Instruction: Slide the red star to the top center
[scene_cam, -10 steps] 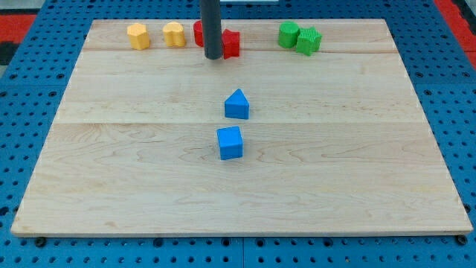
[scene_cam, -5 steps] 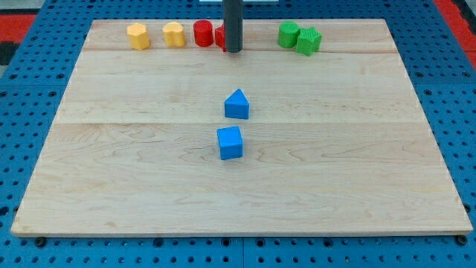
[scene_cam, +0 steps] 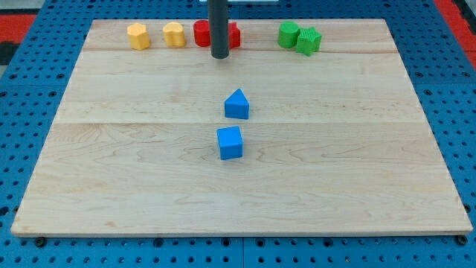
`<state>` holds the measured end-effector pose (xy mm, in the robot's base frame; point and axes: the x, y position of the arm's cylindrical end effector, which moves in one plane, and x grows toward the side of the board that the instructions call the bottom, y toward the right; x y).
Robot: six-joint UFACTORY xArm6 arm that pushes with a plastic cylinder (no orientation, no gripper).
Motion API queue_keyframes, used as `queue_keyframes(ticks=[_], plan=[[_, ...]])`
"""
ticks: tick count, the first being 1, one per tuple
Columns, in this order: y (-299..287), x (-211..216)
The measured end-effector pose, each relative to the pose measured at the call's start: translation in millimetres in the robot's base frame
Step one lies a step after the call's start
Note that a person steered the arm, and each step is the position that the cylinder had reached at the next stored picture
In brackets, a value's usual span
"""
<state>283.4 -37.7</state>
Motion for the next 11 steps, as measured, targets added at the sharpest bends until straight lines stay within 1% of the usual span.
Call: queue_keyframes(ticks=[1,4,5,6,7,9,11], plan=[[1.9,-11.9],[2.0,-30.1],[2.0,-21.9],[9.2,6.2],[17.0,7.4],[17.2,-18.0],[24.5,-22.3]])
